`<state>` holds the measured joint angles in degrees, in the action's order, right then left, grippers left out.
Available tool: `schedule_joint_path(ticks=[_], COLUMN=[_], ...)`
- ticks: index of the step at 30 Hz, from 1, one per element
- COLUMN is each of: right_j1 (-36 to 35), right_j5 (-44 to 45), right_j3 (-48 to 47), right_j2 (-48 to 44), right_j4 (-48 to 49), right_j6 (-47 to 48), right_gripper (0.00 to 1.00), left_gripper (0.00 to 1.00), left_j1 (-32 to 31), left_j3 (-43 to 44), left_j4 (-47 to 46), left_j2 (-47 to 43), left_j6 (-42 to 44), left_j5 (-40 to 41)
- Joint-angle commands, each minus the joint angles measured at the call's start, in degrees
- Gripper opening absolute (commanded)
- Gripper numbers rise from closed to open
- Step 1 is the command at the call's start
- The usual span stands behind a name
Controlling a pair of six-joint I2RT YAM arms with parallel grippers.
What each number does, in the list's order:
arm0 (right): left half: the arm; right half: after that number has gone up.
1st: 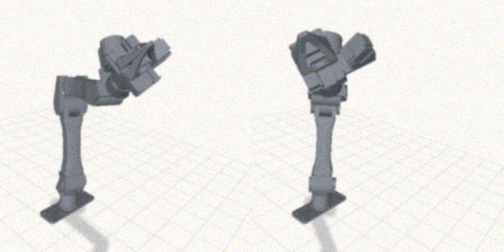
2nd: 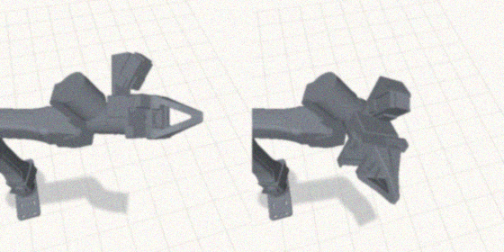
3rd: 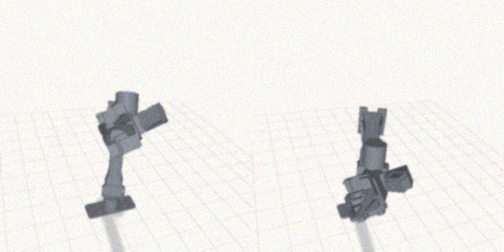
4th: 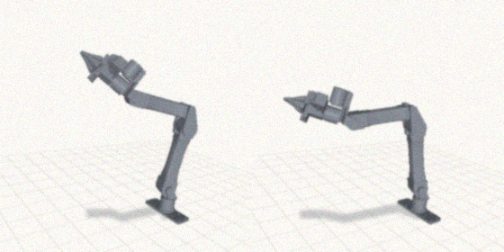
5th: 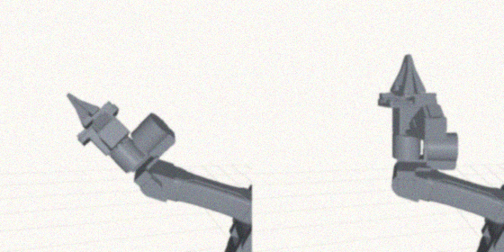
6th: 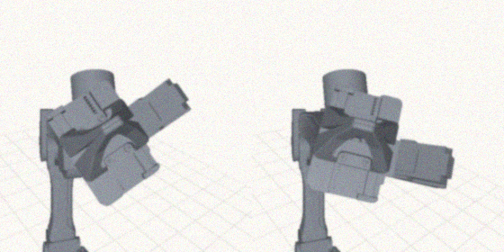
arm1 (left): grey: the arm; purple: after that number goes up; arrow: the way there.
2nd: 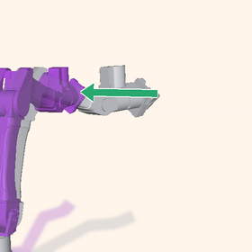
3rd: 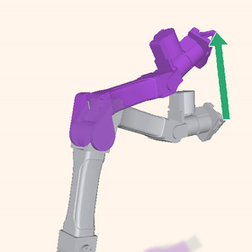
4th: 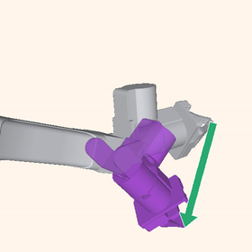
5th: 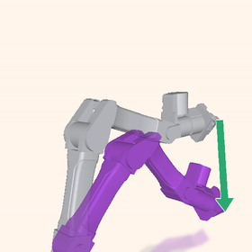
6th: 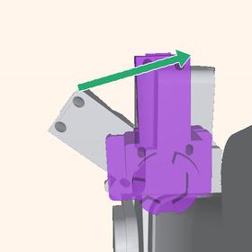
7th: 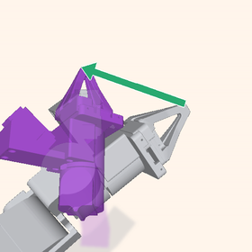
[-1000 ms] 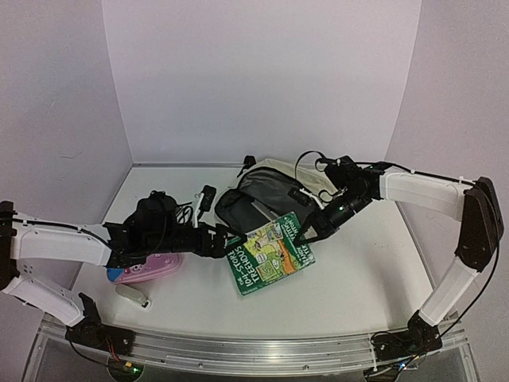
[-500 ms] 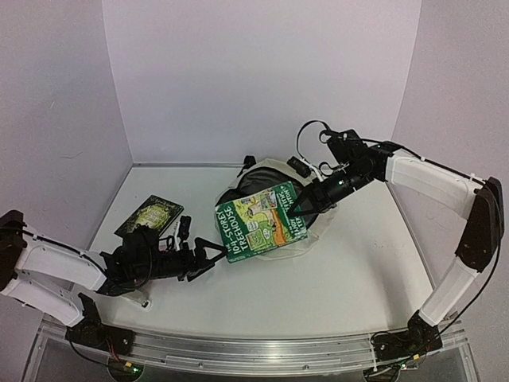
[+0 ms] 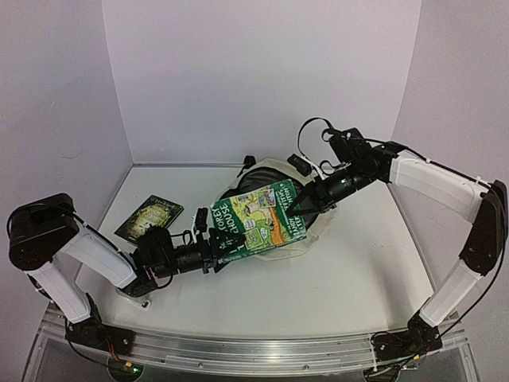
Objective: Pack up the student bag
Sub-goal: Pick up the book from the center of the board.
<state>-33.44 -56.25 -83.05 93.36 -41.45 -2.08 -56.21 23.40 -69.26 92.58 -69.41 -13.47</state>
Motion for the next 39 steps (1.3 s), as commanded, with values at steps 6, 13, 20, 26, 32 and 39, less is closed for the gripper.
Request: schedule_joint_path(ticks=[6, 13, 20, 26, 32, 39], right_j1=[-1.8, -1.8, -1.8, -1.8, -1.8, -1.9], right_j5=[-7.3, -7.6, -8.2, -7.9, 4.4, 32.5], right_j3=[3.7, 4.9, 5.2, 5.1, 1.2, -8.4], right_j2=[-4.6, -3.3, -2.1, -1.0, 0.6, 6.3], right_j4=[3.3, 3.3, 3.1, 2.7, 2.2, -1.8], right_j6=[0.6, 0.6, 0.7, 1.0, 1.4, 6.1], right_gripper=[0.00, 0.00, 0.00, 0.00, 0.28, 0.56], left_gripper=[0.73, 0.59, 0.42, 0.17, 0.00, 0.00], left_j1=[0.7, 0.9, 0.9, 0.9, 0.9, 1.0], left_j3=[2.9, 0.9, 0.1, -1.2, -1.4, -3.3], left_j4=[-16.5, -13.7, -6.9, -1.9, 2.8, 18.6], left_j2=[3.3, -1.2, -7.8, -12.5, -15.9, -27.6], left_j6=[-0.8, 2.3, 5.9, 8.2, 9.3, 7.4], left_j5=[-3.6, -2.5, -2.7, -2.1, 0.0, 18.0])
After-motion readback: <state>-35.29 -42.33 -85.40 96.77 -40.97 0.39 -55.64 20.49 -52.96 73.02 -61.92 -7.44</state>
